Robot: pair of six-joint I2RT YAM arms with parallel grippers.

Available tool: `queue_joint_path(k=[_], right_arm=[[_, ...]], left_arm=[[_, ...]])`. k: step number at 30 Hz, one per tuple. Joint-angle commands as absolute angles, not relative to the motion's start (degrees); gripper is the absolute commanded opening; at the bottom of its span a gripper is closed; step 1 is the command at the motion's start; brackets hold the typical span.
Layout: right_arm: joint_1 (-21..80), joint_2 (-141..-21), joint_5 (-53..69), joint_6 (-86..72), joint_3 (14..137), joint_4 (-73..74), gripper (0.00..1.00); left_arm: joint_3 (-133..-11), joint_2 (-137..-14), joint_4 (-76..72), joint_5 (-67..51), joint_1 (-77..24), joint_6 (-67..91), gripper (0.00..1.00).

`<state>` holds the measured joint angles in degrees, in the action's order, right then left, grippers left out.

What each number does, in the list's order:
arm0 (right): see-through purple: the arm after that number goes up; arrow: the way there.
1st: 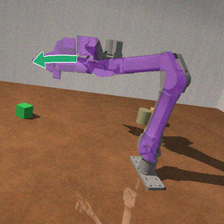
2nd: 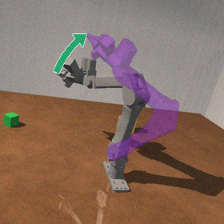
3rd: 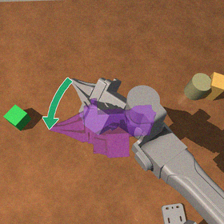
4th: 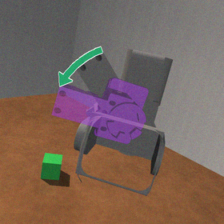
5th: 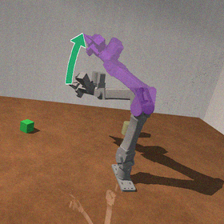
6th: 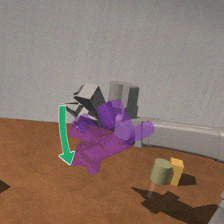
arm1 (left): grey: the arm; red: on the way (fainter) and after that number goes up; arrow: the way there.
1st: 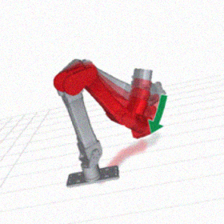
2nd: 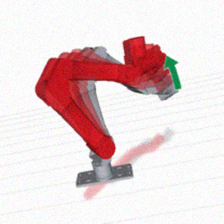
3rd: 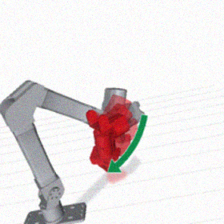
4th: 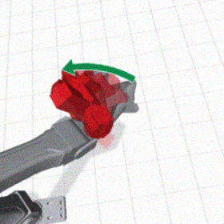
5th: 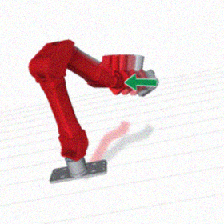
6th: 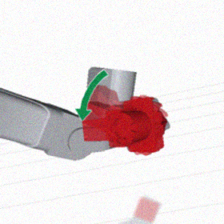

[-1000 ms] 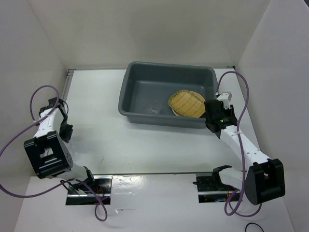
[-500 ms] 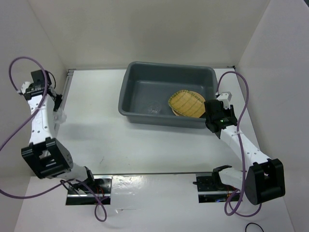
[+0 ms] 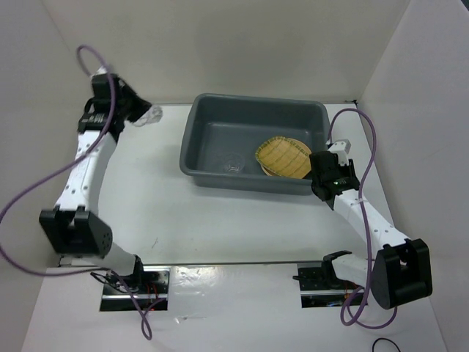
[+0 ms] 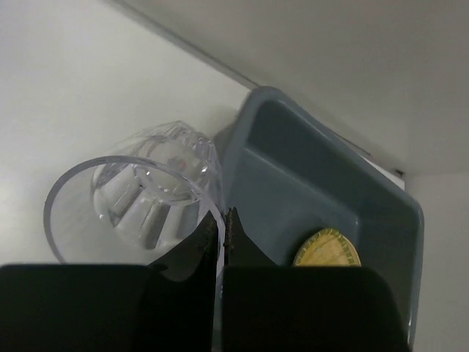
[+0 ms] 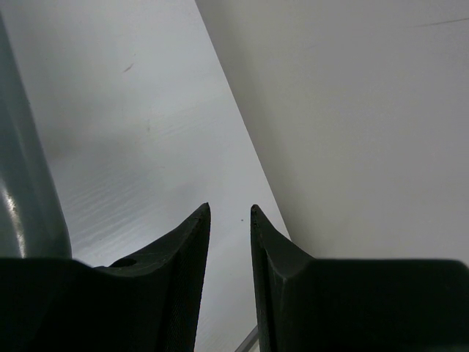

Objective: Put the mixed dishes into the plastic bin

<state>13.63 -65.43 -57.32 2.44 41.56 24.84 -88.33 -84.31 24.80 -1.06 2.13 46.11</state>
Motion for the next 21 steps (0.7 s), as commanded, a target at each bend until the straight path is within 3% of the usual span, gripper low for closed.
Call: queue_joint_path(k=[1, 6, 7, 11, 21], right_arm=[[14.06, -66.09, -58.01, 1.76, 41.13, 22.41, 0.34], [14.06, -66.09, -58.01, 1.76, 41.13, 22.41, 0.34], [14.06, -66.09, -58.01, 1.76, 41.13, 22.41, 0.34], [14.06, -66.09, -57.05, 2.29, 40.61, 22.41, 0.33], [14.06, -66.09, -57.04, 2.29, 40.61, 22.41, 0.33]], left_arm=[[-104.10, -94.27, 27.83, -1.95, -5.78, 32.13, 0.00], [-136.44, -118.44, 49.25, 8.42, -21.67, 19.44, 0.00], [-150.59, -126.39, 53.05, 12.09, -23.45, 16.73, 0.00], [-154.92, -133.04, 55.00, 10.00, -26.44, 17.06, 0.00], [-148.89, -141.67, 55.90, 15.12, -32.96, 16.44, 0.00]])
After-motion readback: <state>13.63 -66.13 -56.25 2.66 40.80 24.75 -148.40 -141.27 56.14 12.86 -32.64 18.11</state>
